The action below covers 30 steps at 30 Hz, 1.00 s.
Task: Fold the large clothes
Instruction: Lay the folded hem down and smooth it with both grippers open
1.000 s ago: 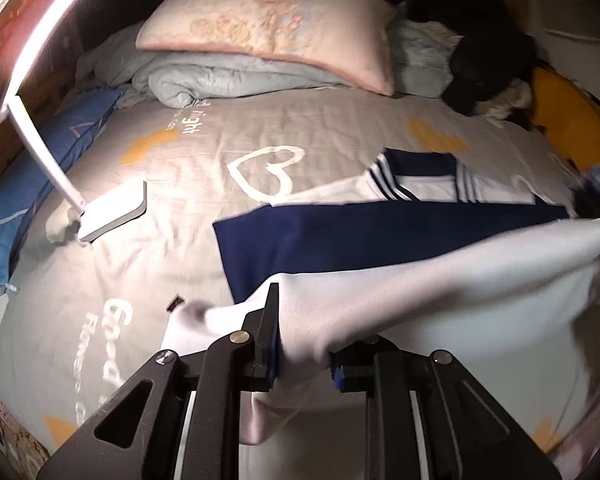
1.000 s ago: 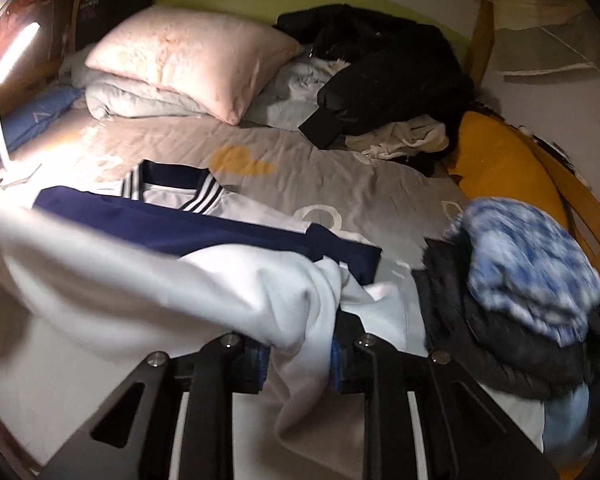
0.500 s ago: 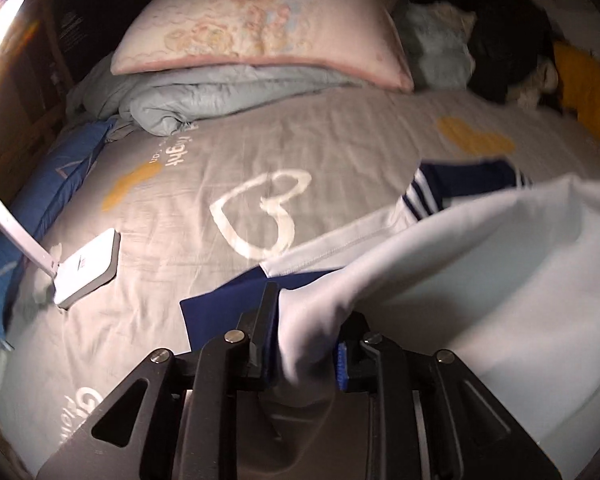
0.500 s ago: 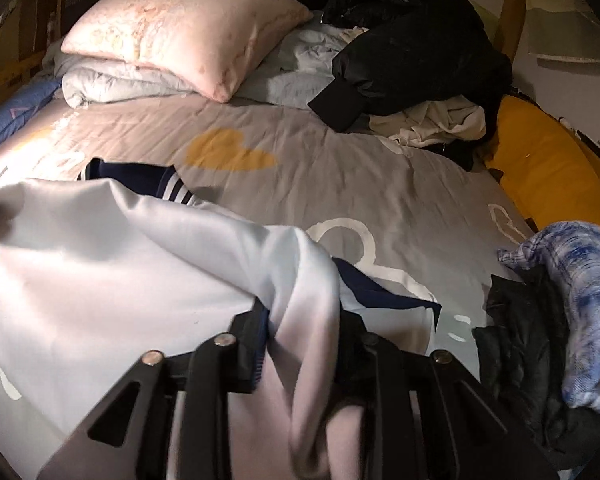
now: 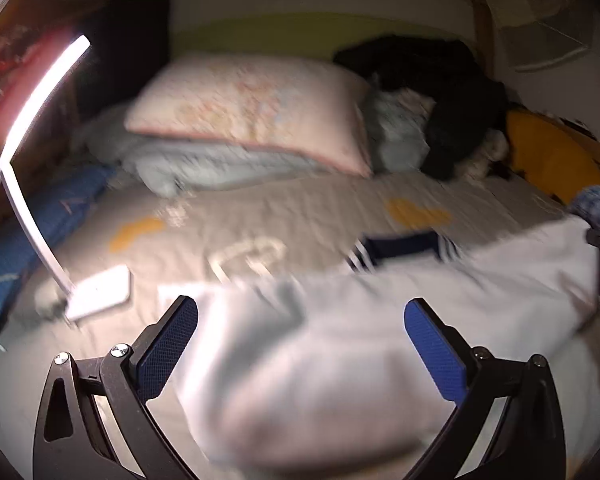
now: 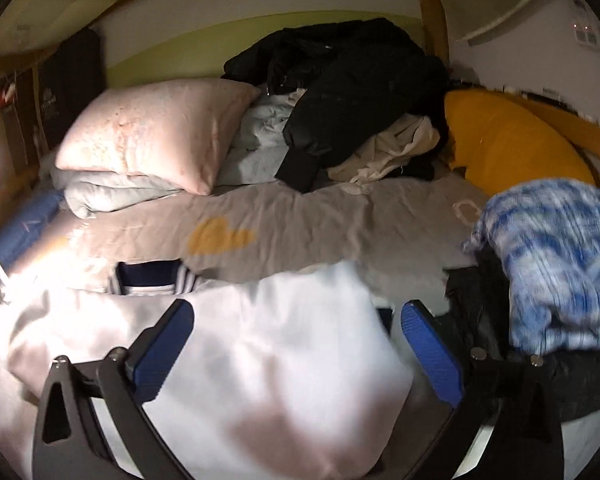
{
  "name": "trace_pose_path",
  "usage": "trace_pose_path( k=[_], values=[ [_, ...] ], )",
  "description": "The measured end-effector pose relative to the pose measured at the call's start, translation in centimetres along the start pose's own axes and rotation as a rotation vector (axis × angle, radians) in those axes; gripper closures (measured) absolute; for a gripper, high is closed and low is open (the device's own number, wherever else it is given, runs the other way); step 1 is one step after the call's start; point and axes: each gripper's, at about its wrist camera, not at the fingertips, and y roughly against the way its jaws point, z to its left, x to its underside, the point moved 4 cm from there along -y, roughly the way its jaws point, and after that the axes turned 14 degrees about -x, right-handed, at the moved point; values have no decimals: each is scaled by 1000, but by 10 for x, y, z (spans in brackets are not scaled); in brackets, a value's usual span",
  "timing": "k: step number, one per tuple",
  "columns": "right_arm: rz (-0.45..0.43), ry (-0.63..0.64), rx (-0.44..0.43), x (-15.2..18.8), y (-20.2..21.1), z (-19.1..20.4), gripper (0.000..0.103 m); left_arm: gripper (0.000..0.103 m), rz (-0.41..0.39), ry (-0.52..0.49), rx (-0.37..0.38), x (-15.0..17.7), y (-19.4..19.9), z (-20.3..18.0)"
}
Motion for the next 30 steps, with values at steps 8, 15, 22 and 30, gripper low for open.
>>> trace_pose_path(
  k=[8, 15, 22, 30],
  values=[
    [343, 148, -30, 47, -45, 44, 0, 0, 260, -101, 127, 57, -30, -59],
    [357, 167, 52, 55, -95, 26, 0, 0, 274, -124, 36, 67, -74, -73],
    [318, 149, 43, 46, -117, 6, 0, 0, 179, -160, 4, 52, -99, -75],
    [244, 130, -5, 30, -70, 20, 0, 28, 155, -128, 109, 44, -64, -71]
  ],
)
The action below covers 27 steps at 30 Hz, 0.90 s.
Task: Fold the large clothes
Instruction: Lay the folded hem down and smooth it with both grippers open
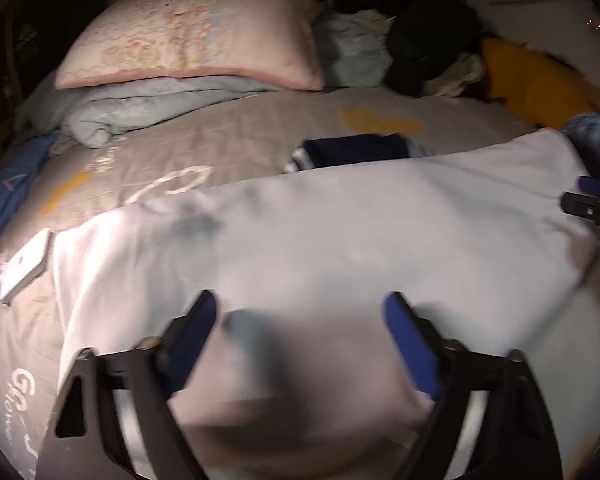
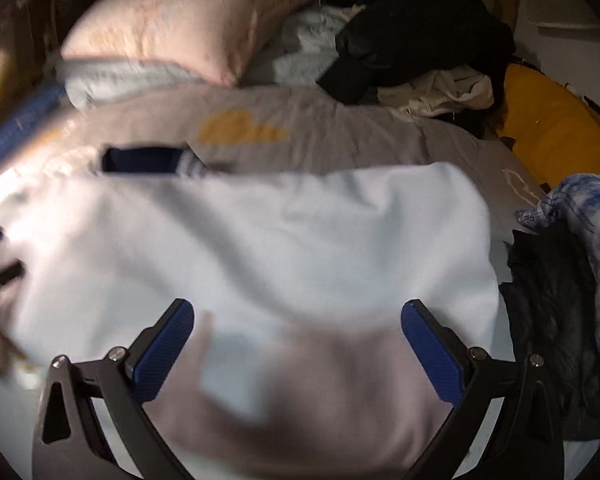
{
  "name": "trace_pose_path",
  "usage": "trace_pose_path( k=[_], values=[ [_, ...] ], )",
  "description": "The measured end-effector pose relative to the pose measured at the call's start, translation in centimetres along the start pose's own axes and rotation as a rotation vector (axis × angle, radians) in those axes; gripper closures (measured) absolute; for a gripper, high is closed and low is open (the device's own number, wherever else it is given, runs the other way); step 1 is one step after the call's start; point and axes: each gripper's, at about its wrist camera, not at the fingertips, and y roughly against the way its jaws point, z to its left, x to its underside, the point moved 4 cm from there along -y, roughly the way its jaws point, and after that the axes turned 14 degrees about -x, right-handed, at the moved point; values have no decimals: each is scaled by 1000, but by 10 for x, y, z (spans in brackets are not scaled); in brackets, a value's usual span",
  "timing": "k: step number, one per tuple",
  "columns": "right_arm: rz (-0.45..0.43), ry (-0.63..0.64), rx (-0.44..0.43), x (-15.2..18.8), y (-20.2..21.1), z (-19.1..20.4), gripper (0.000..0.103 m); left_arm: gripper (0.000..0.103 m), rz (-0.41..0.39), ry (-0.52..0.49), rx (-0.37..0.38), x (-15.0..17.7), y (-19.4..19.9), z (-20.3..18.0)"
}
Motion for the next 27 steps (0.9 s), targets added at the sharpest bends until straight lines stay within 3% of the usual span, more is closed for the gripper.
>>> trace_pose_path(
  k=[3, 5, 11, 14, 18, 21, 23, 27],
  values=[
    [-26, 13, -62, -1, 18, 12, 0, 35, -25, 22, 47, -2, 21, -4],
    [-42, 29, -43, 3, 26, 21, 0, 36, -47, 27, 64, -5, 34, -8],
    [-64, 52, -18, 6, 31, 35, 0, 36, -115, 31, 30, -11, 61, -14],
    [-76, 54, -15, 7, 34, 39, 0, 36, -112, 22, 33, -9, 63, -18],
    [-65, 44, -28, 10, 33, 41, 0, 36, -75, 1, 40, -1, 59, -24],
    [-34, 32, -46, 16, 29, 44, 0, 36, -2, -24, 25, 9, 48, -31],
    [-18, -52, -98, 23, 28, 40, 0, 36, 51, 21, 54, 18, 44, -29],
    [20, -265, -285, 44, 30, 38, 6, 35, 179, 200, 161, 48, 42, -22]
  ],
)
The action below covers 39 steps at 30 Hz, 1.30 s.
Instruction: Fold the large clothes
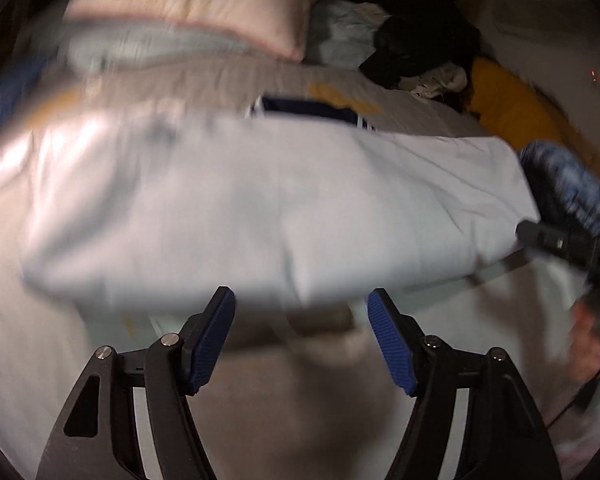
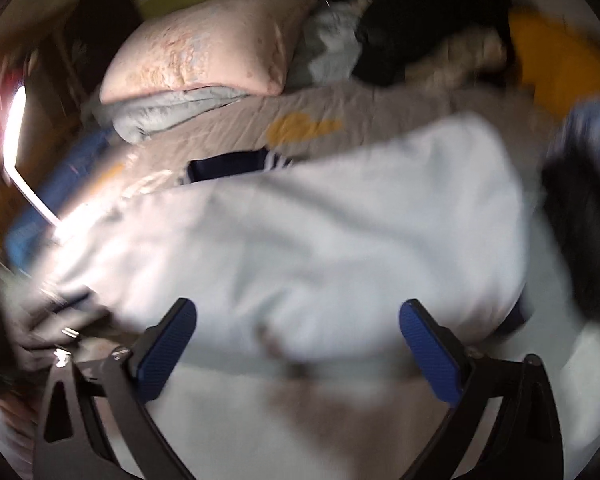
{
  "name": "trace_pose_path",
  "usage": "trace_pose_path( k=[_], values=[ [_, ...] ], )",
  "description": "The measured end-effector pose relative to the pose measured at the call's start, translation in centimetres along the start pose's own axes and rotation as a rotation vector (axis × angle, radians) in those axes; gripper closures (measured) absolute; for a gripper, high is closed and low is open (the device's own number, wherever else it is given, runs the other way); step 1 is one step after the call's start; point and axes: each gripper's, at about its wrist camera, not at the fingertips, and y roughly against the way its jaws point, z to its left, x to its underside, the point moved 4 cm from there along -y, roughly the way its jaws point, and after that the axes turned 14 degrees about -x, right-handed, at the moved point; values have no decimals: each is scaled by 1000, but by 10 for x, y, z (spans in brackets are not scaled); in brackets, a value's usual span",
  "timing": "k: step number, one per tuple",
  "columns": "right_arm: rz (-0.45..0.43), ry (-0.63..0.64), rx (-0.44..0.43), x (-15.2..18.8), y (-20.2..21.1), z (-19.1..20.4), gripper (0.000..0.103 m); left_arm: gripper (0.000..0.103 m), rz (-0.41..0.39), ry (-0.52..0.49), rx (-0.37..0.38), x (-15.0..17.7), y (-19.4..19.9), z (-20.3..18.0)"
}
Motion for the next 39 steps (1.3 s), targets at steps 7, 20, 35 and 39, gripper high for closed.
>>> trace_pose_path(
  k=[7, 20, 35, 39],
  values=[
    [23, -214, -78, 38, -20, -30, 9, 22, 6, 275, 35, 16, -20, 35],
    [-334, -266, 225, 7, 27, -91, 35, 17, -88, 422, -86, -4, -39, 84],
    [-453, 148, 274, -24, 51, 11, 91, 20, -81, 281, 11, -21, 36, 55],
    [-403, 250, 160, -28, 21, 58, 92, 20, -193, 264, -14, -33, 63, 65]
  ],
)
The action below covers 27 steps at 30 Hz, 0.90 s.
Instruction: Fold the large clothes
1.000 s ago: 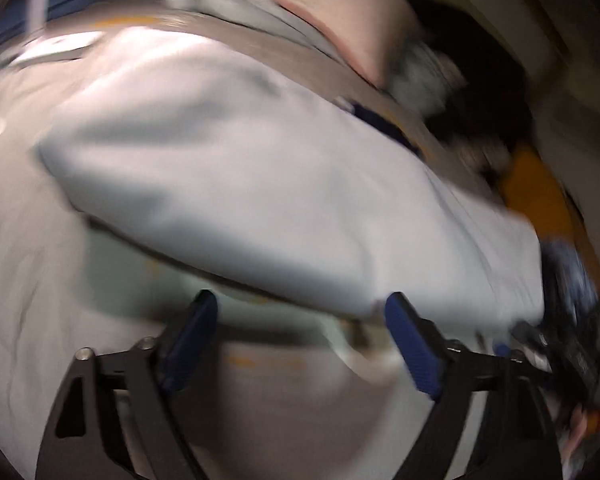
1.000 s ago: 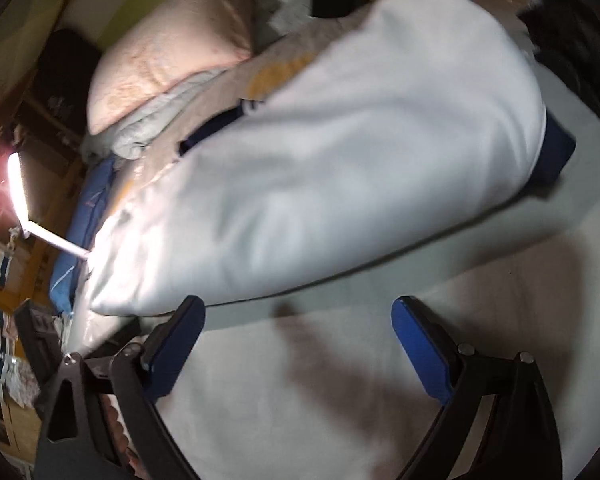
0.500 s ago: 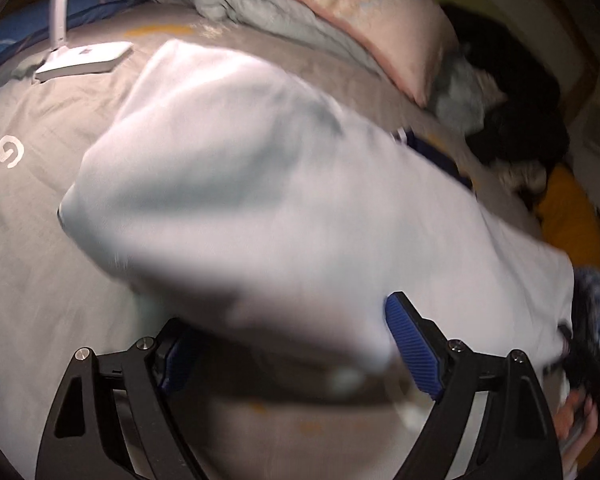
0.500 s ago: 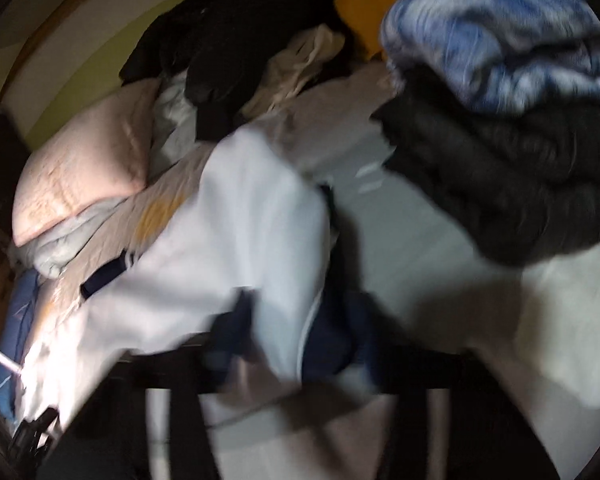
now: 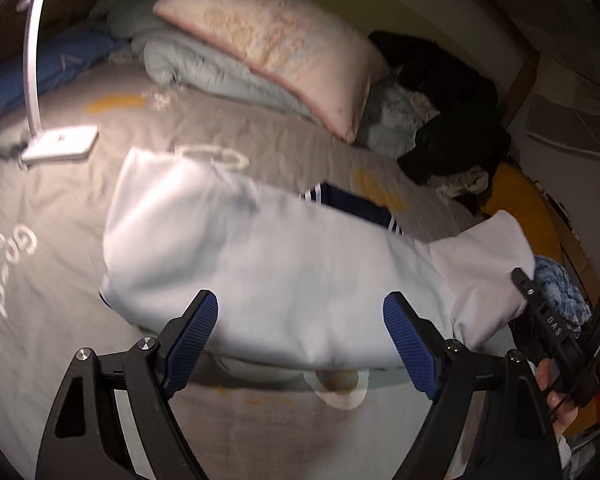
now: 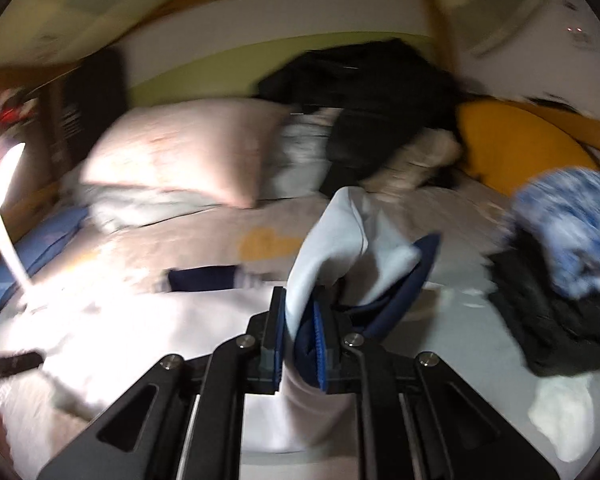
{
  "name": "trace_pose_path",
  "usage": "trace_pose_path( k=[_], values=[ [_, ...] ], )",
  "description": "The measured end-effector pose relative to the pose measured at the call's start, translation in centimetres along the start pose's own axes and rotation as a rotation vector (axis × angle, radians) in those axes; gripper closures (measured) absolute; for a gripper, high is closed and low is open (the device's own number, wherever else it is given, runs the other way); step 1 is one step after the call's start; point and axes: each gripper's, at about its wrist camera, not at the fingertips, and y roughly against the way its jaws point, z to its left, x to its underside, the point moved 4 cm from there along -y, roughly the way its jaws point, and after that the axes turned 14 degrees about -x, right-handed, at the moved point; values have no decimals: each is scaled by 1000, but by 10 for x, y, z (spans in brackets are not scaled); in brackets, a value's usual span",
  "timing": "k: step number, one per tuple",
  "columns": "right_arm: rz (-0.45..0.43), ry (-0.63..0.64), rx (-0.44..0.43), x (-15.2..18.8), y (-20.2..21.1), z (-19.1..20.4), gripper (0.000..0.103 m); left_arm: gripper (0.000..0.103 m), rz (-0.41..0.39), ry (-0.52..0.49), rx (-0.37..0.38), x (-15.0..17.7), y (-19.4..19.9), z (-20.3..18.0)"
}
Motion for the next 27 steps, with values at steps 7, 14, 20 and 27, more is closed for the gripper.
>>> trace_pose_path(
  k=[7, 14, 20, 27],
  values=[
    [177, -12, -238, 38, -68, 61, 97, 20, -36, -48, -14, -5, 4, 6],
    [295, 192, -224, 87, -86, 96, 101, 20, -23, -85, -32, 0, -7, 1],
    [151, 156, -223, 53, -49, 89, 69, 20, -45, -109, -30, 1, -2, -3],
    [5, 91, 33, 19, -26, 46, 5, 20, -42, -118, -32, 4, -4, -6]
  ],
)
